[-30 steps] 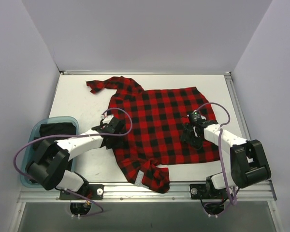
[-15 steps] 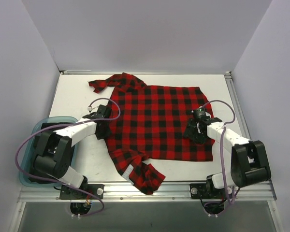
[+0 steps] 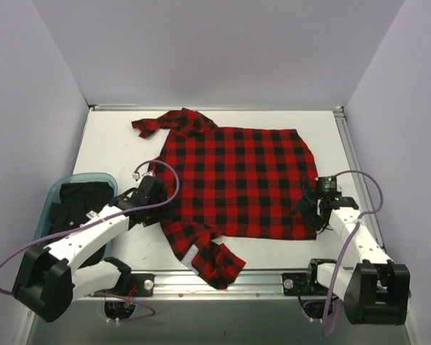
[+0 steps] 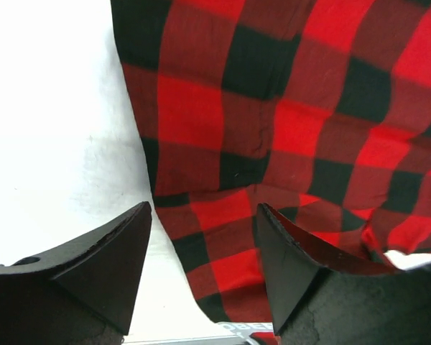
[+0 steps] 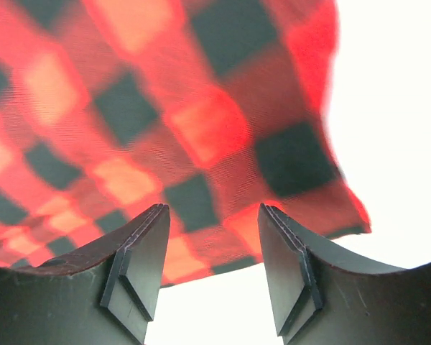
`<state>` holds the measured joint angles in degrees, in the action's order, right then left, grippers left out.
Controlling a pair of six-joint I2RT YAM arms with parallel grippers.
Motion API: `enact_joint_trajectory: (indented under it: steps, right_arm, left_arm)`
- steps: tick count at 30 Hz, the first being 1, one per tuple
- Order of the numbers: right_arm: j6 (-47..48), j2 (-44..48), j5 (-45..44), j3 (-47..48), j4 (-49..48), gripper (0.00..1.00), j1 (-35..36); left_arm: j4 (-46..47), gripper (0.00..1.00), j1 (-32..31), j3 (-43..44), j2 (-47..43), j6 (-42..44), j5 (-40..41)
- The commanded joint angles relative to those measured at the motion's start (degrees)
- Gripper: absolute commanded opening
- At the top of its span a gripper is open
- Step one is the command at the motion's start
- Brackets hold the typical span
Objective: Fold and stack the long sleeve shirts
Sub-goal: Fold the shirt
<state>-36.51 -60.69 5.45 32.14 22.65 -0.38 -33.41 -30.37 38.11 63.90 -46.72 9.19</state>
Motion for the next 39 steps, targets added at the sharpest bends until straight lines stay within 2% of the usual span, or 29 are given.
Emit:
enact_joint_trajectory:
  steps: [1, 5, 8, 14, 18, 21, 22, 23, 26, 39]
  right_arm:
    - [-2.07, 1.01, 4.98, -3.74, 2.57, 0.52, -6.35]
    - [-1.19, 0.92, 6.59, -7.53, 0.64, 0.51, -13.84]
    - [-2.24, 1.09, 8.26, -9.2, 0.55, 0.5, -17.36]
    - [-5.5, 2.94, 5.8, -10.08, 3.88, 0.5, -19.22]
    - [-5.15, 7.67, 3.26, -8.85, 8.1, 0.52, -19.22]
    - [-5.76, 11.19, 2.37, -8.41, 9.86, 0.59, -19.22]
    - [-6.02, 11.55, 1.93, -8.32, 9.78, 0.65, -19.22]
    - [-6.11, 11.55, 1.32, -8.24, 10.12, 0.79, -19.13]
    - [-6.64, 10.33, 0.52, -8.41, 10.57, 0.84, -19.22]
    - [-9.54, 6.99, -7.45, -8.06, 12.59, 0.75, -18.51]
  left_arm:
    - [2.73, 0.69, -1.35, -1.37, 1.92, -3.11, -2.25]
    - [5.02, 0.66, -1.62, -1.81, 6.84, -4.69, -2.51]
    - [6.25, 0.63, -1.53, -4.0, 6.24, -6.19, -1.37]
    - [5.29, 0.62, -0.57, -6.99, 2.29, -7.07, 0.21]
    - [2.66, 0.64, -0.39, -7.26, -0.35, -7.68, 0.39]
    - [1.6, 0.68, -0.39, -7.34, -1.67, -8.12, 0.39]
    - [1.42, 0.69, -0.39, -7.43, -1.76, -8.12, 0.39]
    - [1.24, 0.7, -0.39, -7.52, -1.76, -8.12, 0.48]
    - [1.42, 0.7, -0.39, -7.87, -0.45, -7.69, 0.04]
    - [5.54, 0.68, -2.24, -7.79, 4.13, -7.33, -3.04]
